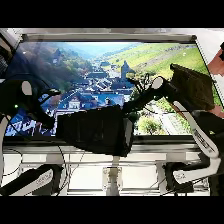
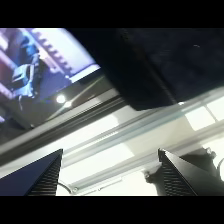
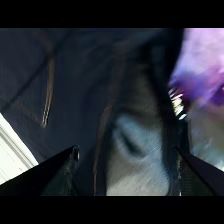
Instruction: Fold the clothes and pants, and hang the long-sleeved shirts on hangers.
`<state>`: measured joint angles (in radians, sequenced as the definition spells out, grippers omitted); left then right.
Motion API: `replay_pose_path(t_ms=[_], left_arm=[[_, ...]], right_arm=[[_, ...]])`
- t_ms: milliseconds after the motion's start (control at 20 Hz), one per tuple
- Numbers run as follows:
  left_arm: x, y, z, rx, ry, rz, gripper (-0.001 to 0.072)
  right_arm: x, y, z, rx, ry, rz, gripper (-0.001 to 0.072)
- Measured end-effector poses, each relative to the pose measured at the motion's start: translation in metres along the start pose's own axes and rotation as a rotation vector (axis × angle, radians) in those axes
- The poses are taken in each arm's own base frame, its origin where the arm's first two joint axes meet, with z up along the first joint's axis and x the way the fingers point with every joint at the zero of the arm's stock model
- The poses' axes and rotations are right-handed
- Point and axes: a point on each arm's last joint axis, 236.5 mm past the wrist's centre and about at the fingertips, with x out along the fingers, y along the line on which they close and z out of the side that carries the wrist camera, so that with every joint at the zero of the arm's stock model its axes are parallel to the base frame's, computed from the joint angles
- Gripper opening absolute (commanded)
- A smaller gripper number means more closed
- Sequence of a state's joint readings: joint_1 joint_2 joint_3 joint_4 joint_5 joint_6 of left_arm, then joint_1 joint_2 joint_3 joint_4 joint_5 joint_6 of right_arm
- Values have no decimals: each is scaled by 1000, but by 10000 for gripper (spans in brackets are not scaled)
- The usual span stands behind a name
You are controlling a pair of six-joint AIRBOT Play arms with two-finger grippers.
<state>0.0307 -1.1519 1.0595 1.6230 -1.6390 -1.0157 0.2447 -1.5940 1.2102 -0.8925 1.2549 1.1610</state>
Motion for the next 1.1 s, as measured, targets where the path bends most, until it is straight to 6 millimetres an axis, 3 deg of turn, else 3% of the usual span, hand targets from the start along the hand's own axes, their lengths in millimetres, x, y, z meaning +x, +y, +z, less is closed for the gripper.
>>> replay_pose_path(t_ms=[150, 300, 650, 850, 950, 1000, 1100], left_arm=[[1, 11, -6, -81, -12, -9, 691], [1, 16, -6, -125, -33, -23, 691], [2, 21, -3, -154, -60, -23, 691], [2, 21, -2, -156, -65, -23, 691], [2, 21, -1, -156, -66, -23, 690], [1, 22, -1, -156, -68, -22, 690], [1, 24, 2, -156, -83, -11, 690]], right_arm=[[18, -19, 0, 96, 22, 59, 690], [34, -23, -1, 128, 41, 84, 674], [67, 10, -11, 111, 116, 158, 666], [79, 27, -20, 70, 154, 174, 421], [84, 38, -24, 55, 173, 187, 146], [86, 43, -27, 48, 184, 195, 58], [89, 51, -32, 37, 205, 206, 20]])
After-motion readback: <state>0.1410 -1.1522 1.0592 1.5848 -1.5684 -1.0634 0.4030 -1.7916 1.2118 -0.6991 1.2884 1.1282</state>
